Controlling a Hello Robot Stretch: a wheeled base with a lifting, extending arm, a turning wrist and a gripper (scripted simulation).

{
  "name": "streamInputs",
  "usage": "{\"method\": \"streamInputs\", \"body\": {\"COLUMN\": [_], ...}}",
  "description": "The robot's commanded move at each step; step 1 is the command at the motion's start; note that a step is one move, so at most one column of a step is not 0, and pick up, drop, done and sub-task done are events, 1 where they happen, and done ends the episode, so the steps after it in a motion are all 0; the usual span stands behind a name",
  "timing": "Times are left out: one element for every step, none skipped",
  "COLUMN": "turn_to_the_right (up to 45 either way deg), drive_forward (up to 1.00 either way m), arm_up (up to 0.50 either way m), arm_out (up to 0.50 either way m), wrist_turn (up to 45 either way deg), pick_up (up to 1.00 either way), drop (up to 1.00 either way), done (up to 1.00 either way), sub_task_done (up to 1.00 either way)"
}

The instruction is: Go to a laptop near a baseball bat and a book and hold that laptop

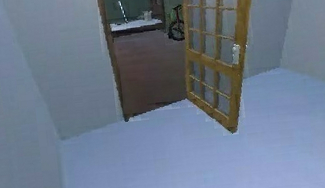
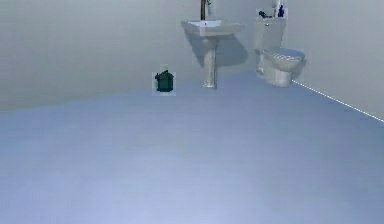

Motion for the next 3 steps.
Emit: {"method": "streamInputs", "body": {"turn_to_the_right": [0.0,-3.0,0.0], "drive_forward": [1.0,0.0,1.0], "arm_up": [0.0,0.0,0.0], "arm_out": [0.0,0.0,0.0], "wrist_turn": [0.0,0.0,0.0], "pick_up": [0.0,0.0,0.0], "drop": [0.0,0.0,0.0], "done": [0.0,0.0,0.0], "sub_task_done": [0.0,0.0,0.0]}}
